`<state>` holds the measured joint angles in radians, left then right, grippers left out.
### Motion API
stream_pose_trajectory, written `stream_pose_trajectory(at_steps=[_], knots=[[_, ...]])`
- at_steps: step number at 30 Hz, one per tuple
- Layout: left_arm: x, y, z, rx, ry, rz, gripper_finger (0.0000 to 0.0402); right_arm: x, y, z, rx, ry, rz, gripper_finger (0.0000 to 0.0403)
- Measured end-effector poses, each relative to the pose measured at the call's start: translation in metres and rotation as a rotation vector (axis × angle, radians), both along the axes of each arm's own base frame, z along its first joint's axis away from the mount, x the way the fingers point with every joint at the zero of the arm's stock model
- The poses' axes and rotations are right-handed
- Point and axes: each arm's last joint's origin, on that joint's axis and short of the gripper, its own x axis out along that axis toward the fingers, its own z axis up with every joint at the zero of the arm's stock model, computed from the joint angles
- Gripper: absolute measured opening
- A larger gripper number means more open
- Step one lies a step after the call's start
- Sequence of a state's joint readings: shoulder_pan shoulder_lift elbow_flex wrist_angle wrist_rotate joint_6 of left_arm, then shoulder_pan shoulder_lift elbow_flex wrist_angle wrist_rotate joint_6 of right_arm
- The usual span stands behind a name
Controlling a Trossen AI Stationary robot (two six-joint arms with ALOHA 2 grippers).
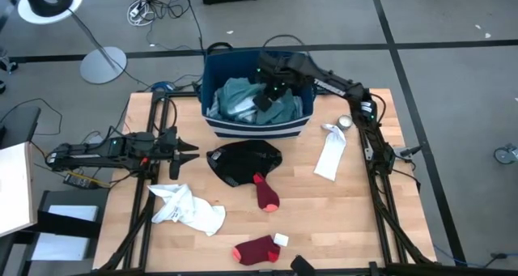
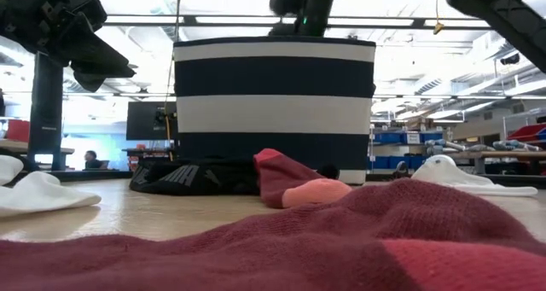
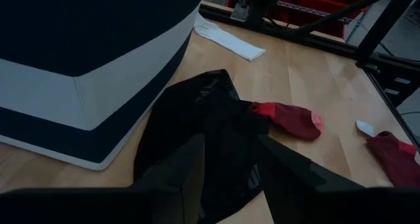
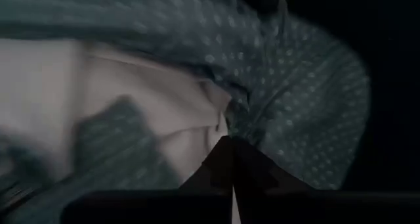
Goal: Sort clothes
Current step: Put the green shirt into the blue laundry bin, then put the red sock into the blue laundry bin
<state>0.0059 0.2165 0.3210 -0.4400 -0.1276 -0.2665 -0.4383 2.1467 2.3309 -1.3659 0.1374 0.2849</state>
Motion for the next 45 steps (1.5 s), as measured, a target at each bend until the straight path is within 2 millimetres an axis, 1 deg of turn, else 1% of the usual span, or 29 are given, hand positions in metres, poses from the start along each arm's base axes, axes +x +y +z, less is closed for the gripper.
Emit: stream_pose_trajectory(at_steps=[4,8,11,14,19,26,33,40,45], knots=[[0.000,0.000,0.000,0.000,0.000,0.000,0.0142,-0.012,0.015,0.035,-0.061,-0.082,0.067,0.0004],[0.000,0.000,0.000,0.000,0.000,0.000,0.0142,-0.026,0.036,0.069,-0.126,-0.174,0.137,0.0015],[0.000,0.000,0.000,0.000,0.000,0.000,0.0142,-0.033,0.050,0.083,-0.151,-0.204,0.172,0.0021],[0.000,0.000,0.000,0.000,0.000,0.000,0.0142,-0.037,0.063,0.091,-0.176,-0.217,0.199,0.0024],[0.000,0.000,0.000,-0.007,-0.001,0.002,0.0142,-0.036,0.082,0.091,-0.166,-0.194,0.255,0.0023],[0.000,0.000,0.000,-0.014,0.002,-0.004,0.0142,-0.028,0.107,0.079,-0.134,-0.141,0.325,0.0025],[0.000,-0.001,0.000,-0.018,0.003,-0.013,0.0142,-0.030,0.128,0.078,-0.181,-0.086,0.298,0.0027],[0.000,-0.001,0.000,-0.018,0.003,-0.014,0.0142,-0.040,0.156,0.087,-0.165,-0.101,0.332,0.0027],[0.000,-0.001,0.000,-0.024,0.002,-0.013,0.0142,-0.056,0.186,0.092,-0.201,-0.048,0.310,0.0029]])
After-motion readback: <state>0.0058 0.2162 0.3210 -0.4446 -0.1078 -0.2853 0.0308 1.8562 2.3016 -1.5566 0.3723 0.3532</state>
